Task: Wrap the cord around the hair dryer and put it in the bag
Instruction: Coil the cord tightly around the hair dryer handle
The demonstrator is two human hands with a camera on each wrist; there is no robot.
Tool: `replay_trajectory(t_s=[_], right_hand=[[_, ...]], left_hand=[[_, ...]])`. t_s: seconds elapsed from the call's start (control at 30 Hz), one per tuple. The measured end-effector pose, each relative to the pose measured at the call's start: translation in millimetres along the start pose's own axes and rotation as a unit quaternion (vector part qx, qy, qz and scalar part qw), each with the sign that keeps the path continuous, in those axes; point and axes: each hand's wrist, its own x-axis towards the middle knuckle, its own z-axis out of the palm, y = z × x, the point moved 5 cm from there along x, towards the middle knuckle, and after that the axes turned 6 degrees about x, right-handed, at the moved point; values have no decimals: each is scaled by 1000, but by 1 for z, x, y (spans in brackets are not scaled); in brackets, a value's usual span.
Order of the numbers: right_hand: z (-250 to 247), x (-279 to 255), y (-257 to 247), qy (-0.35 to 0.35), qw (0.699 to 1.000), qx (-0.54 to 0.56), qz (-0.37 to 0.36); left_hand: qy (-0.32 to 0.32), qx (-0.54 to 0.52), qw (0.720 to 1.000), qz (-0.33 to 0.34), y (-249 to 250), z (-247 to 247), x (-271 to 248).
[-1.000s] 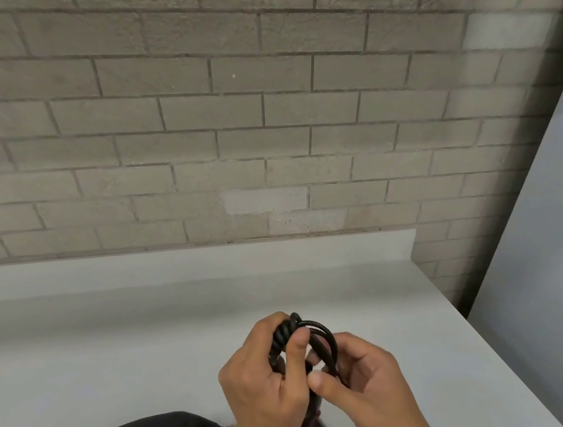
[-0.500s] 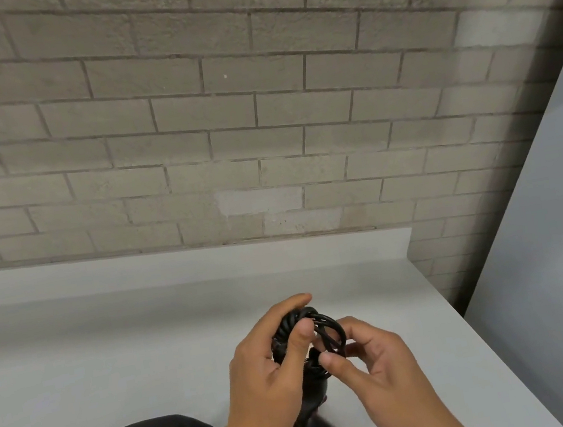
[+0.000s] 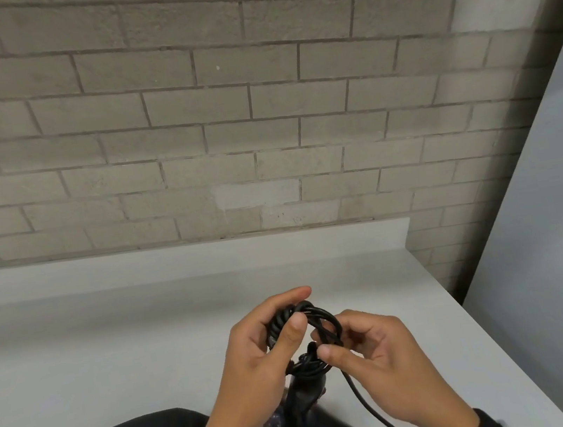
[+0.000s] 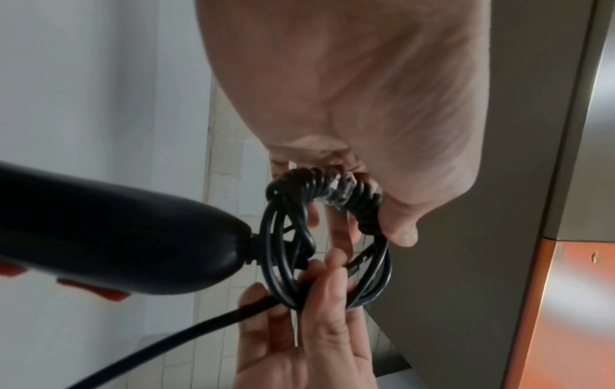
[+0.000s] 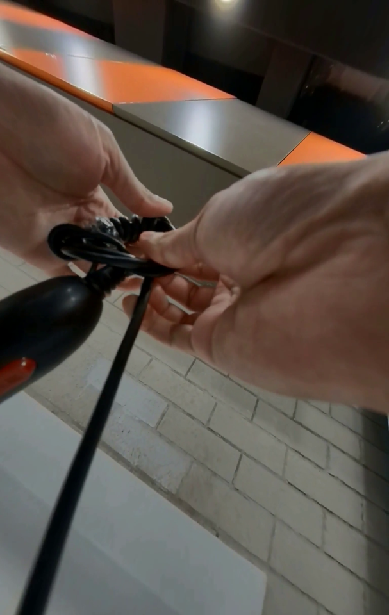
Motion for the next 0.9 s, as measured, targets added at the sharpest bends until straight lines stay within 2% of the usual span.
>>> replay_trajectory(t_s=[0.27, 0.4, 0.47, 0.5, 0.57, 0.63, 0.67, 0.8, 0.9], right_hand=[[3, 2, -6, 3, 1000, 0, 21], [4, -1, -2, 52, 998, 35, 10], [5, -5, 2, 108, 993, -9, -37], [4, -8, -1, 148, 984, -64, -81], [6, -14, -11, 200, 940, -204, -187], [18, -19, -12, 191, 901, -295, -256], [25, -20, -11, 188, 892, -316, -262], [35, -23, -5, 200, 924, -281, -167], [32, -24, -7, 202, 967, -141, -71]], left_hand=[[6, -59, 998, -22, 5, 1, 0], [34, -72, 996, -34, 5, 4, 1], [61, -72, 995, -38, 2, 6, 1], [76, -68, 994, -42, 0, 7, 1], [108, -61, 991, -47, -3, 9, 0], [138, -47, 988, -41, -2, 11, -1], [151, -36, 987, -36, -1, 12, -2], [180, -2, 984, 2, 3, 15, -5], [198, 14, 980, 30, 7, 19, -9]])
